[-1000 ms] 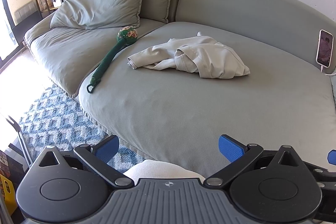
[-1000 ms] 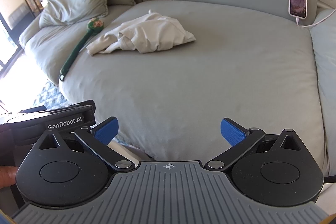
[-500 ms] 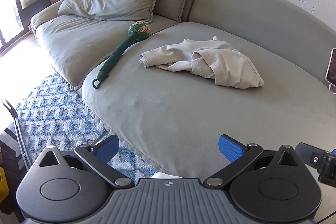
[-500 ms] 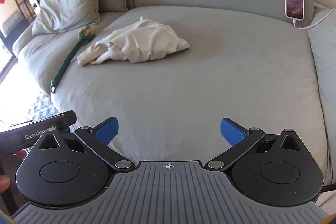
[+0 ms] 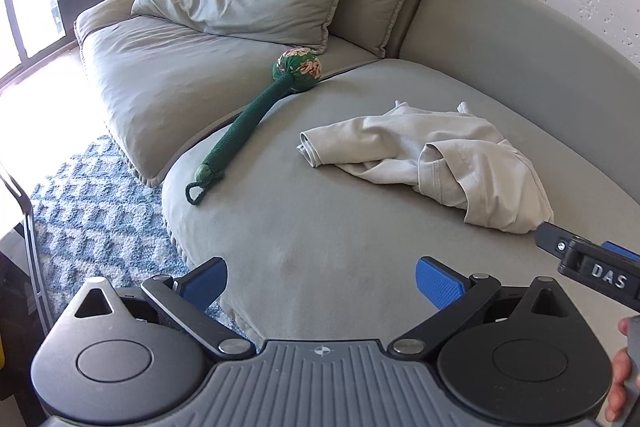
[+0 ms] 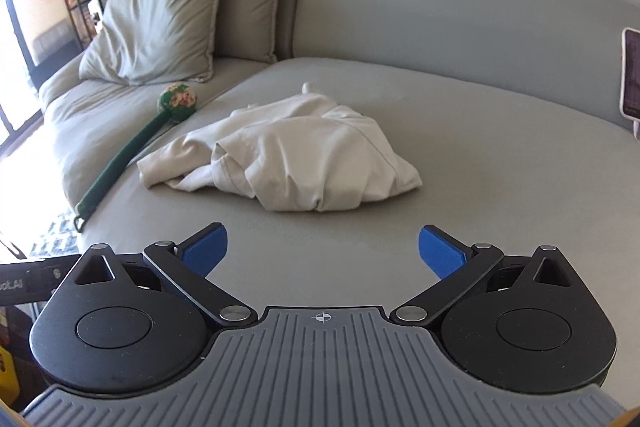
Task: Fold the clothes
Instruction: 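Reach the right gripper to the cream sweatshirt and pinch a fold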
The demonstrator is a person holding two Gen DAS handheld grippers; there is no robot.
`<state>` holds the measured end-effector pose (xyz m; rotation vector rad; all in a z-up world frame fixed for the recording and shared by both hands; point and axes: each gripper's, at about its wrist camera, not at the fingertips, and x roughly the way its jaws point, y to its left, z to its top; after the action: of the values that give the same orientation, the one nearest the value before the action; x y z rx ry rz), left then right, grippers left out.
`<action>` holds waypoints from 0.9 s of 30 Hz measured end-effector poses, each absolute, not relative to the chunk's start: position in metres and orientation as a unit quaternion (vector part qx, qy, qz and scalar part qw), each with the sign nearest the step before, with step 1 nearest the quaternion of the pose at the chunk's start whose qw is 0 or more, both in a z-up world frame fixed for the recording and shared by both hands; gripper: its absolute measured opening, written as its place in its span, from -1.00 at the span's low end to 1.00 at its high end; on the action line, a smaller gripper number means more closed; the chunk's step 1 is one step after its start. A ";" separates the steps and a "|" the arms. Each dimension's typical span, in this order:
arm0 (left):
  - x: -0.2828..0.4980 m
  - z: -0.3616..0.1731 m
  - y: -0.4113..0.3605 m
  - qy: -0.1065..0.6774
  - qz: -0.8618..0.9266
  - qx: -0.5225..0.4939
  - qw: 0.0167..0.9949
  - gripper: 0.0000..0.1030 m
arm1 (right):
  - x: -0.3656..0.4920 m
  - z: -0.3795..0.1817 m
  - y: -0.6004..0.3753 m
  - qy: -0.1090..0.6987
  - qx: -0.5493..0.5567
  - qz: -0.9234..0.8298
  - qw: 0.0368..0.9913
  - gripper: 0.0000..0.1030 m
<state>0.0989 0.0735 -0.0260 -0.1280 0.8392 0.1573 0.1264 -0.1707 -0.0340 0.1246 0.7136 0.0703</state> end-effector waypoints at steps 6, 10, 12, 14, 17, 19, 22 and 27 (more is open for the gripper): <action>0.112 -0.035 0.077 0.408 0.066 -0.094 0.906 0.97 | 0.186 -0.062 -0.153 0.342 0.046 0.064 0.936 0.84; 0.119 -0.039 0.077 0.411 0.066 -0.102 0.903 0.97 | 0.210 -0.083 -0.131 0.336 0.008 0.081 0.938 0.77; 0.122 -0.041 0.077 0.415 0.067 -0.106 0.901 0.97 | 0.219 -0.094 -0.119 0.340 -0.025 0.076 0.937 0.79; 0.122 -0.042 0.078 0.418 0.069 -0.109 0.899 0.96 | 0.227 -0.104 -0.113 0.352 -0.054 0.067 0.932 0.64; 0.120 -0.042 0.079 0.419 0.073 -0.113 0.898 0.96 | 0.233 -0.106 -0.121 0.360 -0.032 0.057 0.931 -0.40; 0.115 -0.038 0.080 0.414 0.076 -0.114 0.900 0.96 | 0.229 -0.096 -0.138 0.354 0.021 0.047 0.934 -0.84; 0.103 -0.030 0.082 0.406 0.076 -0.122 0.903 0.96 | 0.202 -0.065 -0.158 0.302 0.043 0.017 0.952 -0.93; 0.075 -0.009 0.071 0.386 0.055 -0.117 0.913 0.96 | 0.121 0.007 -0.236 0.218 0.131 -0.051 0.966 -0.94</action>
<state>0.0755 0.0714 -0.0090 -0.2418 0.7955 0.1137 0.1210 -0.2359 0.0071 0.2640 0.4414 -0.1028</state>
